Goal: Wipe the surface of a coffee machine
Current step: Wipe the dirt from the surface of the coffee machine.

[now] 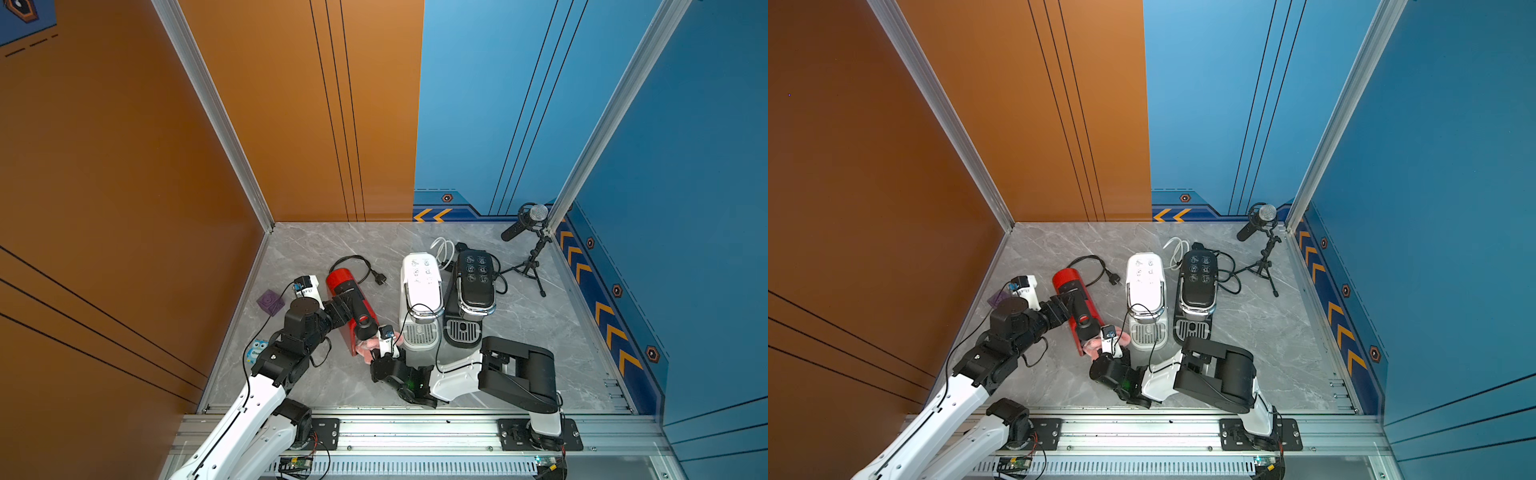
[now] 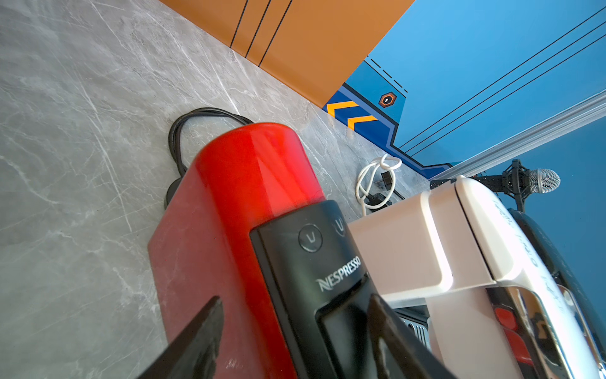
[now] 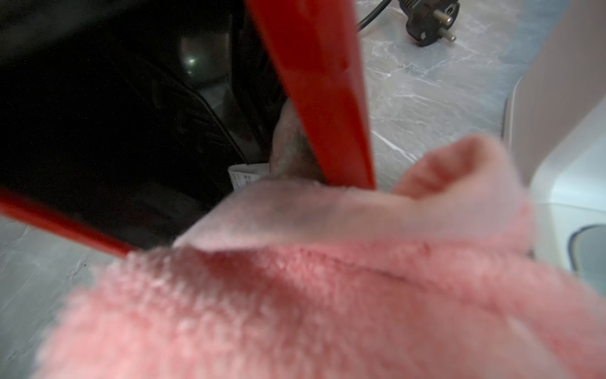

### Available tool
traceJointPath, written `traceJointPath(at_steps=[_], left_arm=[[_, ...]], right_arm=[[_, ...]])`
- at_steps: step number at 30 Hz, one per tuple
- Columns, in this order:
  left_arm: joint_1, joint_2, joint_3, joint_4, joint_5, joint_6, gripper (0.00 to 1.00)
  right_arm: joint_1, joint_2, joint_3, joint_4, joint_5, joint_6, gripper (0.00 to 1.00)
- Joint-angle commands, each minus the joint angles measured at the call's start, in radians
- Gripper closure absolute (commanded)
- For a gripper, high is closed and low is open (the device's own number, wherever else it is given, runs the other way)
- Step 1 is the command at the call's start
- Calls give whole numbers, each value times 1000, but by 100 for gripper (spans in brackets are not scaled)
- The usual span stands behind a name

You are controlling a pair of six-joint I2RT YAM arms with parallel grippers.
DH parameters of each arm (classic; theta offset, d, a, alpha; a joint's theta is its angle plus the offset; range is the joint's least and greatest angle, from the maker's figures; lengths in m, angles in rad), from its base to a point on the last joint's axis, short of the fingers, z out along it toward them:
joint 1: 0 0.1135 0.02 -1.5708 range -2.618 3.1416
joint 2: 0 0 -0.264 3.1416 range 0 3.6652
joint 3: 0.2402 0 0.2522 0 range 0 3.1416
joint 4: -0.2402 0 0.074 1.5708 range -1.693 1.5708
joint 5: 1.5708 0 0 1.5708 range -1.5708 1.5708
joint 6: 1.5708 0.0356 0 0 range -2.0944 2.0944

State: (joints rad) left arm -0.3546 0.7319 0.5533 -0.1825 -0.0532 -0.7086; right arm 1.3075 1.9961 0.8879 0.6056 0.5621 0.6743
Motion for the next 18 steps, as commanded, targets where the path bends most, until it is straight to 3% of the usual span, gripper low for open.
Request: traceJointPath(at_steps=[1,9,13,18], left_arm=[[6,24,-62,-201,22,20,30],[6,24,-69,-202,30,17,30],[9,23,-75,-203,36,17,30],[9,31,-76,-201,33,18,30]], right_arm=[[-6,35,75,95,42,-132,100],[73,15,42,247,160,-164,100],[76,13,-2,266,166,-42,100],[65,14,-29,242,178,8,100]])
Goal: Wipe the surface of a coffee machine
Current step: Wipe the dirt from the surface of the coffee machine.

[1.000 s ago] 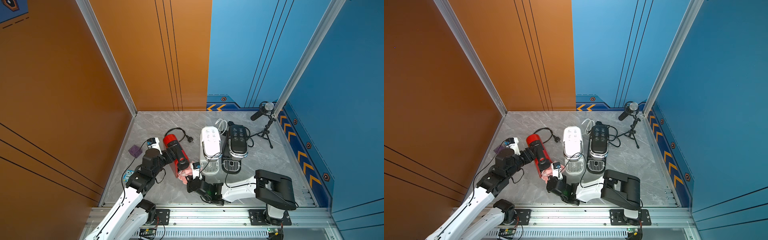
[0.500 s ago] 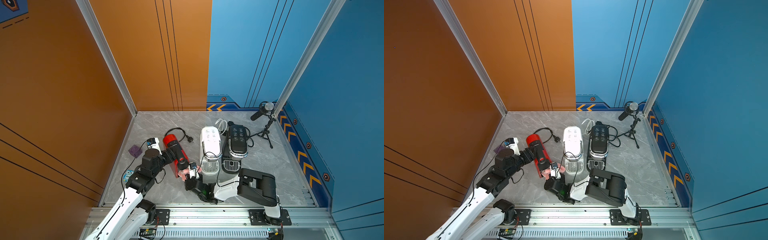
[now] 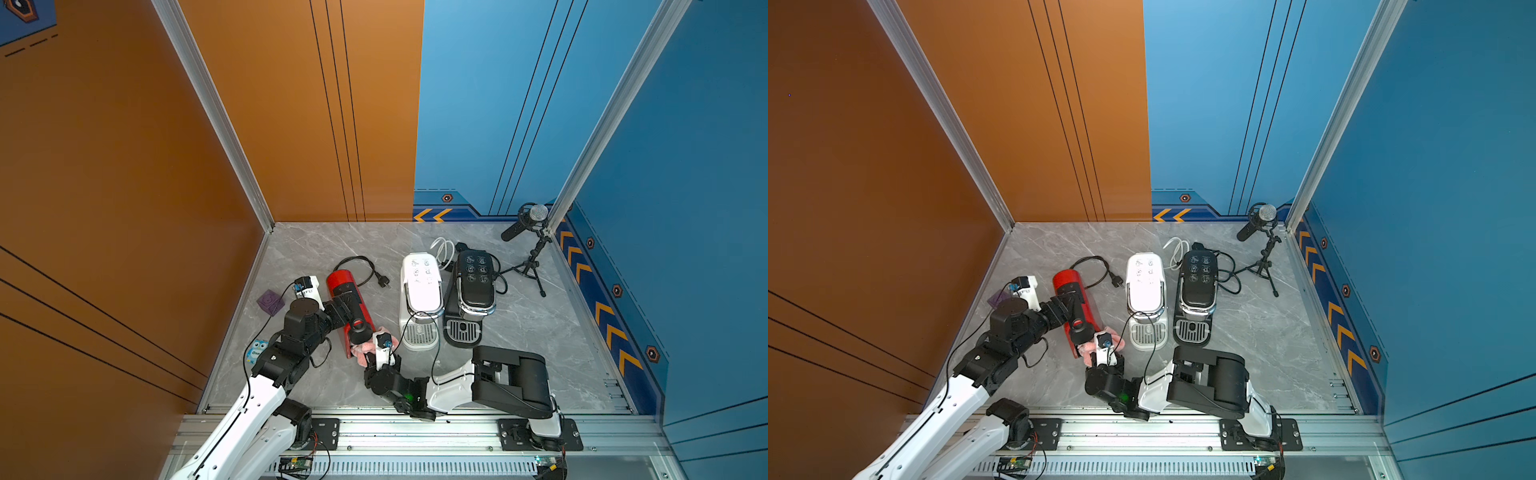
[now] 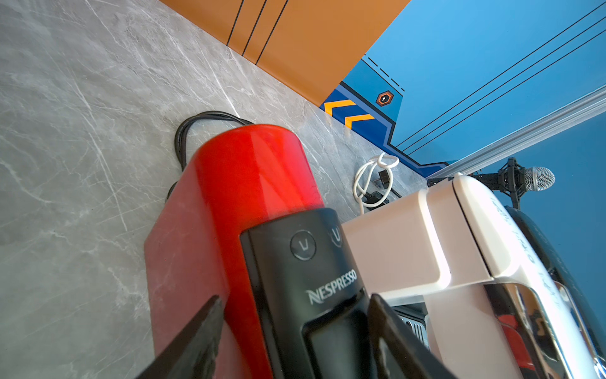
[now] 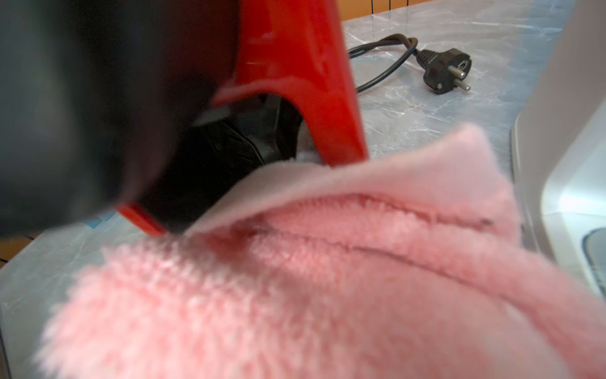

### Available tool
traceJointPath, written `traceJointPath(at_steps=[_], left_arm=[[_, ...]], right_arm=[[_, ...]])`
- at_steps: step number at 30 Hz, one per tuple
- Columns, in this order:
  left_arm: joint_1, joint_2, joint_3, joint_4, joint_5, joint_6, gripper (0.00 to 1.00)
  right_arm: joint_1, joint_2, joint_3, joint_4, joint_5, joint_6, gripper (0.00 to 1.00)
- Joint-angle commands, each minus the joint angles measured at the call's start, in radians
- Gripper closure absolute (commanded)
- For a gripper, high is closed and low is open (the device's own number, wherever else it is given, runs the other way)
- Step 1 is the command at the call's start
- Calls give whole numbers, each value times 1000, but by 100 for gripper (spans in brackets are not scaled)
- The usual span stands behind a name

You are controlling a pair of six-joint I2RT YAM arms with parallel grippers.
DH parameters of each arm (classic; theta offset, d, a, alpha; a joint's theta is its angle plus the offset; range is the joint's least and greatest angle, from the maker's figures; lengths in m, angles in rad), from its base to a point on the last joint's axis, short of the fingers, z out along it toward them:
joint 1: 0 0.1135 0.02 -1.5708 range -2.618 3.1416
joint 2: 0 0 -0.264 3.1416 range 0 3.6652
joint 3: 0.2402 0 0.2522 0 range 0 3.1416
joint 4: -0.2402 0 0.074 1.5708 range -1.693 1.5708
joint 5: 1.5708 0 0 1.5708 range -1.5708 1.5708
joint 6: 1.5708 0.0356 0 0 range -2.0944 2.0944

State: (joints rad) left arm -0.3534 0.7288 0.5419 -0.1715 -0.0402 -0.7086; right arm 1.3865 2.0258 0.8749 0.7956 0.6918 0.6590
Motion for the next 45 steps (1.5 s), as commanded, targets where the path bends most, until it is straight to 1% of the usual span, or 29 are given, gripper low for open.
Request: traceJointPath(at_steps=[1,3,5,9,14,17,18,19,21,24,28,31,34,38,42,45], left_arm=[[7,37,-63,-212,20,17,31],[8,34,-67,-212,22,17,30],[9,27,-69,-212,20,15,30],[7,27,-71,-211,26,9,30],[7,19,-79,-212,33,12,30],[8,15,-86,-211,31,7,30],[9,15,-88,-210,30,5,30],[9,15,-86,-209,32,4,30],[8,14,-84,-210,34,6,30],[9,11,-84,-210,33,10,30],[8,18,-86,-210,29,11,30],[8,23,-87,-205,31,6,30],[9,27,-90,-200,33,3,30],[9,27,-90,-197,34,1,31],[10,18,-92,-200,31,6,31],[10,17,-94,-201,31,1,31]], right_arm=[[-26,-20,-26,56,24,33,100],[-30,-39,-68,83,12,85,100],[-12,-44,-92,126,15,93,100],[34,-21,-39,88,39,63,100],[47,4,-7,111,36,37,100],[55,40,47,105,40,14,100],[51,40,62,104,49,12,100],[40,78,72,102,40,9,100],[6,105,90,84,13,32,100],[-20,129,82,111,5,60,100],[-34,147,101,111,-2,14,100],[-64,158,111,110,-42,17,100],[-87,167,120,127,-40,8,100],[-80,159,153,77,-1,-26,100],[-52,130,117,72,25,-52,100],[-42,112,82,60,33,-44,100]])
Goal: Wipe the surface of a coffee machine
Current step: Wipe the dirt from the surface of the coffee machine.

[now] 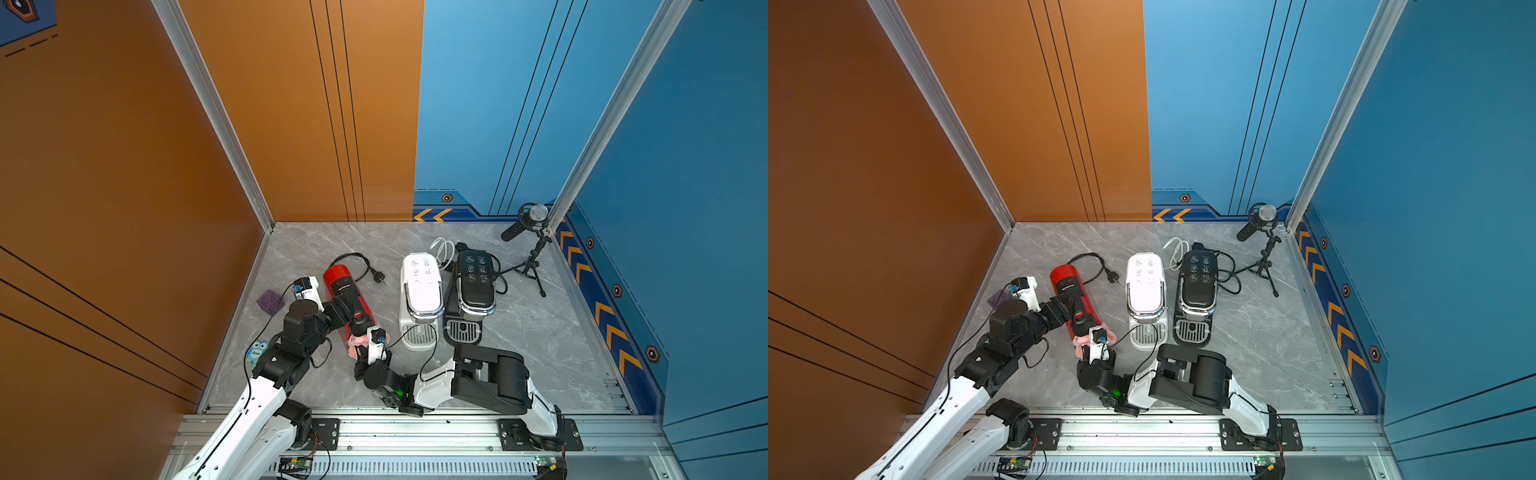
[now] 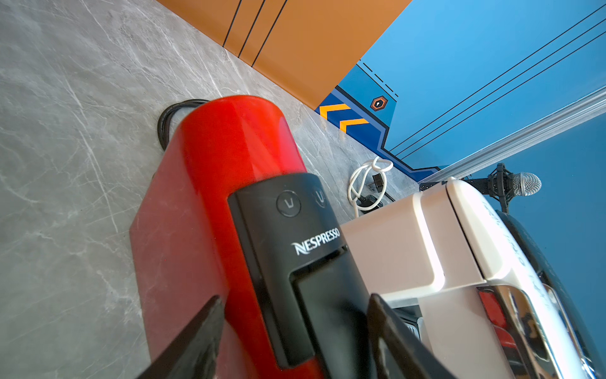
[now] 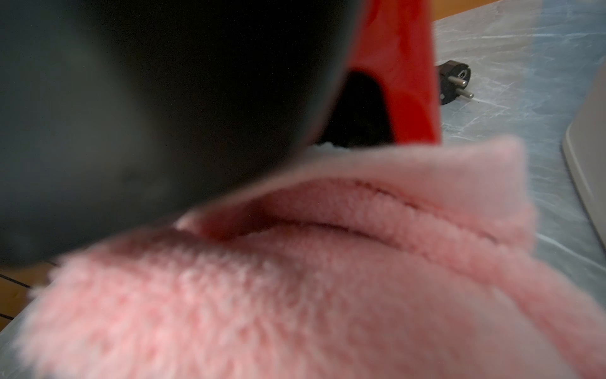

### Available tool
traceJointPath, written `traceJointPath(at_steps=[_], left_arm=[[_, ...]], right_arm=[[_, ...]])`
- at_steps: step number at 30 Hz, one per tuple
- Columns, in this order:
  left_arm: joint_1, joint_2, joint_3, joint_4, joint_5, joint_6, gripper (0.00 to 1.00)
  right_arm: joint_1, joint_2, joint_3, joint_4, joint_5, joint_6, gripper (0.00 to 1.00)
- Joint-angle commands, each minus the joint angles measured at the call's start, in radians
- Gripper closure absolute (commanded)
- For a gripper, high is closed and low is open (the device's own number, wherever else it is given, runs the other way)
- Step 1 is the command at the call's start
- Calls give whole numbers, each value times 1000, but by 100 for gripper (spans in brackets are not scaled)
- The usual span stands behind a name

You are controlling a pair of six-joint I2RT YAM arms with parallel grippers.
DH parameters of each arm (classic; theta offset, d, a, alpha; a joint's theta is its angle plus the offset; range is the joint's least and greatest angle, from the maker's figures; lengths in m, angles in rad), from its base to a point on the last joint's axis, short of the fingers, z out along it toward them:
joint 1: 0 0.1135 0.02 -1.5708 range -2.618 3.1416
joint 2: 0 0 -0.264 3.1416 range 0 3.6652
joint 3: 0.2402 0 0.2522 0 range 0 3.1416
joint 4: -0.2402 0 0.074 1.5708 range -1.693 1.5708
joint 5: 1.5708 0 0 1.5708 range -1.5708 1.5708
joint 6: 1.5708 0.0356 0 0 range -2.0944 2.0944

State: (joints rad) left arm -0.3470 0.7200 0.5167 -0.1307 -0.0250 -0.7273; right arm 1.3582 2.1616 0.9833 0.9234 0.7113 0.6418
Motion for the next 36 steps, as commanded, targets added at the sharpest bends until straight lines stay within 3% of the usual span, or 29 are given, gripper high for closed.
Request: traceJointPath(at_steps=[1,4,13,21,26,36], left_arm=[[4,25,-69,-241,14,20,31],[6,24,-69,-241,16,20,31],[7,29,-69,-240,16,23,31],[8,39,-70,-238,7,19,31],[8,27,-67,-240,13,20,32],[10,25,-69,-241,10,19,33]], right_arm=[[-13,-28,-36,-58,17,-29,100],[-7,-60,-71,-79,46,-24,100],[-24,25,63,-40,25,-295,100],[11,64,83,70,228,-450,100],[23,38,77,140,265,-564,100],[-18,68,116,112,173,-554,100]])
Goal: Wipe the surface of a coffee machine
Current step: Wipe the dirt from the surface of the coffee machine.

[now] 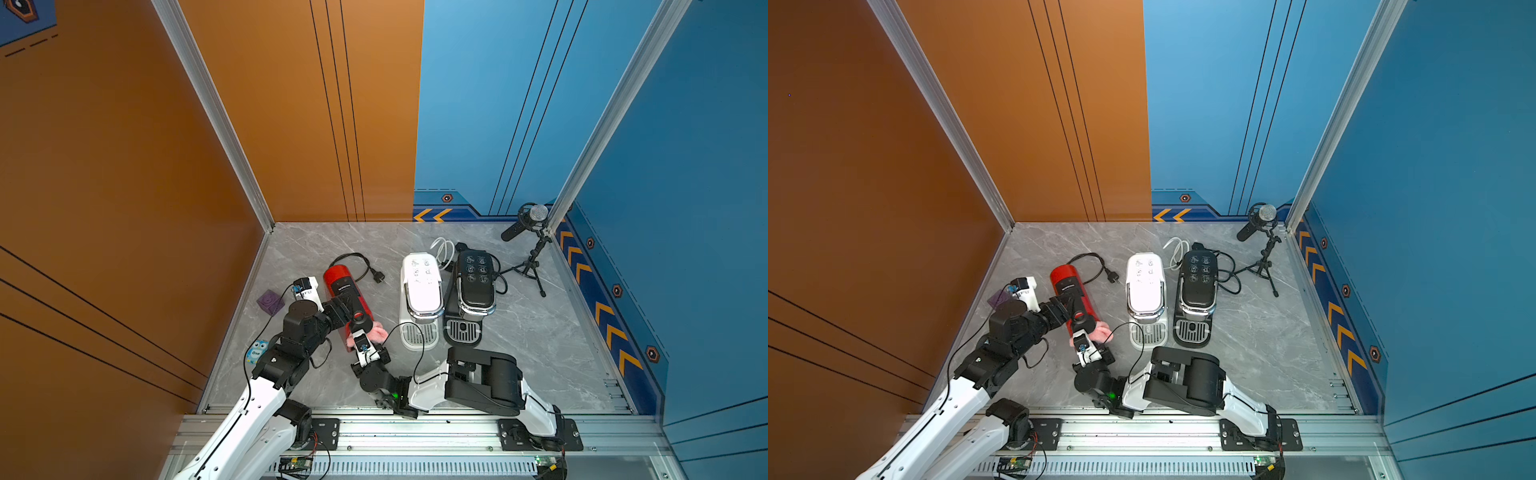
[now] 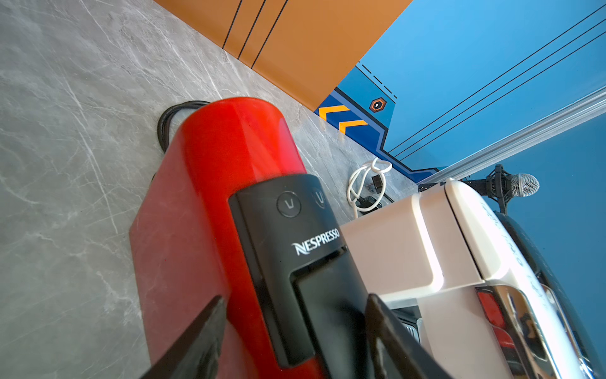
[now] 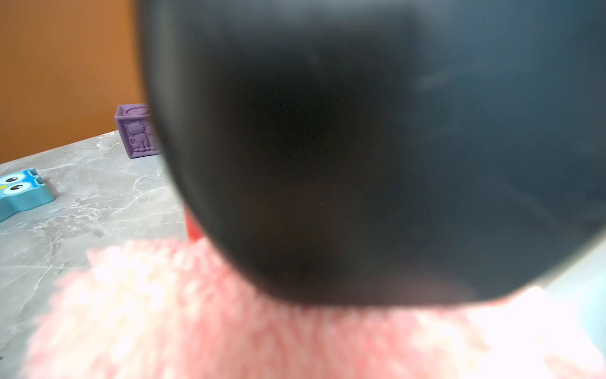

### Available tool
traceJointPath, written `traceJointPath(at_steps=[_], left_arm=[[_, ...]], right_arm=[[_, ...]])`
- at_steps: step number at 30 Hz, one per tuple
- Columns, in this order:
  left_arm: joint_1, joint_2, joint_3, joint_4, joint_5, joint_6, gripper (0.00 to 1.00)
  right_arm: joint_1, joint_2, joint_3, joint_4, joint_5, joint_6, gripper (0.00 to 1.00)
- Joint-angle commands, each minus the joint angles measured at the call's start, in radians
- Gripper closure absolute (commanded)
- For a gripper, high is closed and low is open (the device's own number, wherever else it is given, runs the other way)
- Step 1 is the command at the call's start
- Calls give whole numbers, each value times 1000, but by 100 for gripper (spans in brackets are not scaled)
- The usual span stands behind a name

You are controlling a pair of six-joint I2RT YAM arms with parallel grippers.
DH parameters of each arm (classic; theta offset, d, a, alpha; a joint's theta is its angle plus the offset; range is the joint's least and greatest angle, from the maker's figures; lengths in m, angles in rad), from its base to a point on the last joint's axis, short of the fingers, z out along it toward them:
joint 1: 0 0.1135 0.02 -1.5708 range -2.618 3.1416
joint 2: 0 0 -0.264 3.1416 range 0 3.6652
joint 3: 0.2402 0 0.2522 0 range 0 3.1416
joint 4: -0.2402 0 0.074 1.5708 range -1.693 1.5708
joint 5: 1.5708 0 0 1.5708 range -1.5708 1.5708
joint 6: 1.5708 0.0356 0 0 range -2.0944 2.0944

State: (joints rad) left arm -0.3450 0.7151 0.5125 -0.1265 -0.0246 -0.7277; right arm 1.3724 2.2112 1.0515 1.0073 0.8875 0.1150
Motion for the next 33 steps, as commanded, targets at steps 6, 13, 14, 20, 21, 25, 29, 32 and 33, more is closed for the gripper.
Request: traceJointPath(at_steps=[6,13,14,20,21,25,29,32,33], left_arm=[[10,29,-72,-246,7,13,33],[13,17,-76,-246,6,6,33],[12,13,-76,-247,6,4,33],[12,-9,-83,-246,11,-1,33],[12,-12,-83,-246,11,-2,33],[14,-19,-92,-247,16,-6,33],[14,-27,-95,-247,25,-4,33],[18,-35,-93,-248,26,-3,33],[17,-38,-94,-248,27,-4,33]], right_arm=[[-75,42,51,-94,-44,119,100],[-81,64,75,-293,-84,311,100],[-86,64,85,-349,-91,355,100],[-77,52,41,-409,-58,512,100],[-76,56,39,-424,-56,540,100],[-98,70,24,-419,-110,606,100],[-102,69,15,-398,-135,586,100],[-85,44,9,-386,-110,532,100],[-77,35,7,-370,-95,496,100]])
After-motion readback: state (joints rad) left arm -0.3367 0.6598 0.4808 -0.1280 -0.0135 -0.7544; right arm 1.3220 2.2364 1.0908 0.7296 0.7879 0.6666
